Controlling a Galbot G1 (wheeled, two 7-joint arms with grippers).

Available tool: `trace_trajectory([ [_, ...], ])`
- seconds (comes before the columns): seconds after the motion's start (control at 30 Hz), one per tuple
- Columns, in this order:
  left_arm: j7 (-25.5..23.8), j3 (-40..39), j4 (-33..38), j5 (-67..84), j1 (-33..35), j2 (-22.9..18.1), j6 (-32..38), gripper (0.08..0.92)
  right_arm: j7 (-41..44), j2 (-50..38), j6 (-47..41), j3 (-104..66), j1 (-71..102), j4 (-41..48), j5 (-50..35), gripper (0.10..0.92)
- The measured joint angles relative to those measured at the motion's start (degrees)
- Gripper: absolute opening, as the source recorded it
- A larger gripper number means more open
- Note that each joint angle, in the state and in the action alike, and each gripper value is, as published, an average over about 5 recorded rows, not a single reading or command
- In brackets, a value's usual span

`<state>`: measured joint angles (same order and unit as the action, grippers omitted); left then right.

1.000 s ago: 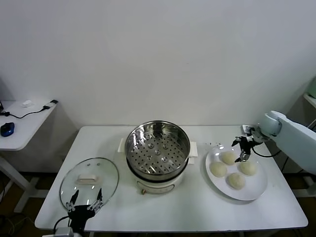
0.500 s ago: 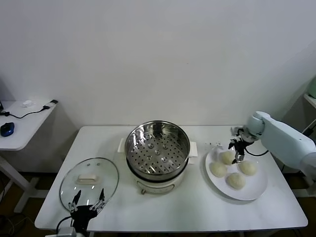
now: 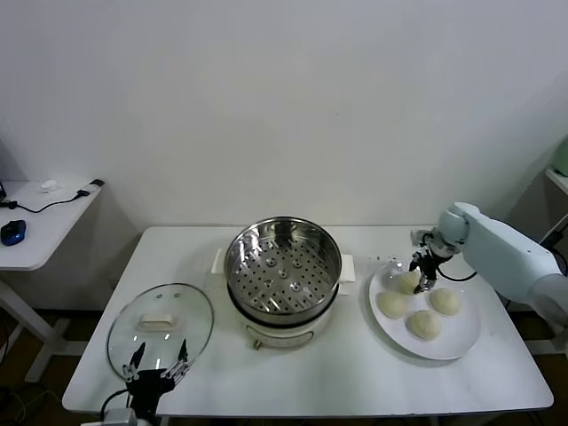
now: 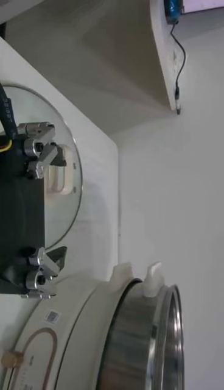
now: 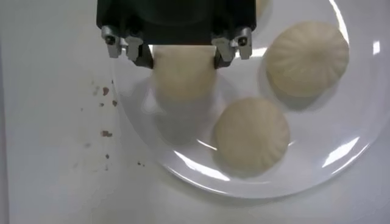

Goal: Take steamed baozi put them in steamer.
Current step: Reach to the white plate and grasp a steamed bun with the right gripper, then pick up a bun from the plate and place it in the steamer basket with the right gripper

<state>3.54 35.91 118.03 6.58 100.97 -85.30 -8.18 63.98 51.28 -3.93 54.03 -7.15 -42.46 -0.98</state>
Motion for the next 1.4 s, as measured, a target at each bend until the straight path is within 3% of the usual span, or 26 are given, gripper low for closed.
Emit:
trace_trajectory([
  [0.33,0.06,-1.12,1.29,-1.04,0.77,-0.09,-0.18,0.823,2.21,-2.97,3.09,10.28,-16.37,-12.00,-7.45,0.662],
  [0.7,0.18,-1.59,2.62,-1.47,1.82,0.09,-0.17,0.823,1.04,4.02,9.84,21.11,-33.90,-28.80,-15.33,0.662],
  [1.0,0.57,-1.49,3.16,-1.98,2.72,0.20,0.22,0.823,-3.57,13.14,20.99,24.61,-35.16,-33.82,-5.82,0.670],
  [1.4,0.74,-1.74,2.69,-2.37,2.60,0.04,0.36,0.823,-9.18,21.18,31.99,24.11,-27.48,-24.22,9.50,0.670],
])
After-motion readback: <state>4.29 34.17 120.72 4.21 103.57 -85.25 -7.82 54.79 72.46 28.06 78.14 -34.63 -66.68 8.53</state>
